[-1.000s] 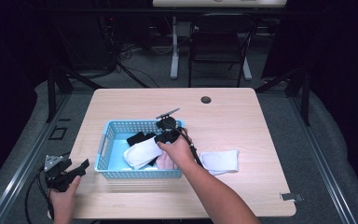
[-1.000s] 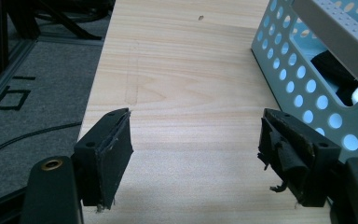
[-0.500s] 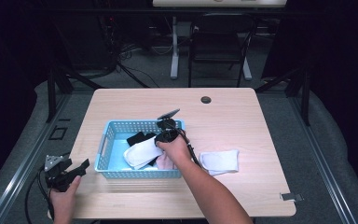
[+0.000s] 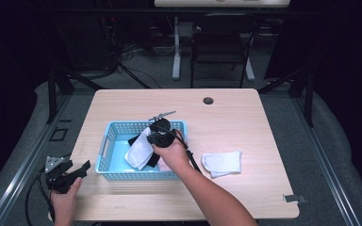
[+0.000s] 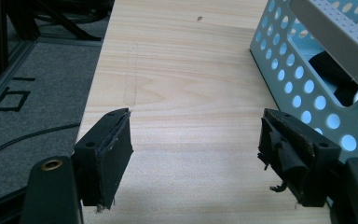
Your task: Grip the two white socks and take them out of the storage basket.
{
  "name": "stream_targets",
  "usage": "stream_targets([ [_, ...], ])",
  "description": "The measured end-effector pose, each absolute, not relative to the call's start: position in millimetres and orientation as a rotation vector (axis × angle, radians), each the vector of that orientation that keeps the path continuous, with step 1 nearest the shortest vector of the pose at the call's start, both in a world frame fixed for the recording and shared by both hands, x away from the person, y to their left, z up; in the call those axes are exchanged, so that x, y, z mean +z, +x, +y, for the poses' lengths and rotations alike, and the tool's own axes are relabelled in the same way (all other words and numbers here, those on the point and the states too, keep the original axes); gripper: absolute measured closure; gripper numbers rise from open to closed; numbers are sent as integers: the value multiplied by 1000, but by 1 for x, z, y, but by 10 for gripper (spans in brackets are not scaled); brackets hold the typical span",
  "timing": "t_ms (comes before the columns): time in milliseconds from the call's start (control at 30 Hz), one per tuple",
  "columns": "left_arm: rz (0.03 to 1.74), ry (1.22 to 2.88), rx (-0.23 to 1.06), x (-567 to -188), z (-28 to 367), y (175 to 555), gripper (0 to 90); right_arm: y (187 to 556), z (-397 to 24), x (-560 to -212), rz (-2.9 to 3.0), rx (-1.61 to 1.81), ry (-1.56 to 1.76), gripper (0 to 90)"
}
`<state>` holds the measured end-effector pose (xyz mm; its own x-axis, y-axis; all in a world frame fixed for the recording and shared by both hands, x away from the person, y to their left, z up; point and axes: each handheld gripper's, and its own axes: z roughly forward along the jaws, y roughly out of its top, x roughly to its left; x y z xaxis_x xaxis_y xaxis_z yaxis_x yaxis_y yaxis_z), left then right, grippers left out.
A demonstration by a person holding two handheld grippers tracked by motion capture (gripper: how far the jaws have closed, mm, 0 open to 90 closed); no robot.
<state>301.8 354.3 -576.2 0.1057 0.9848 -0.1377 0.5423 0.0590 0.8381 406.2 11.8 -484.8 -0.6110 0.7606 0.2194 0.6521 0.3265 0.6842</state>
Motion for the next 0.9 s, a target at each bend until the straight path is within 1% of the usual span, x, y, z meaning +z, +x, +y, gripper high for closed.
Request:
stream_targets([
  [167, 1542, 1589, 700, -576, 354, 302, 254, 383, 17, -462, 2408, 1234, 1060, 876],
  [400, 1539, 1583, 704, -577, 355, 302, 255, 360, 21, -443, 2309, 1264, 869, 882],
  [700, 1540, 1581, 704, -577, 355, 302, 254, 343, 11, -421, 2220, 1419, 857, 883],
  [900, 1541, 1581, 704, -577, 355, 302, 255, 335, 0, -410, 2187, 1444, 846, 884],
])
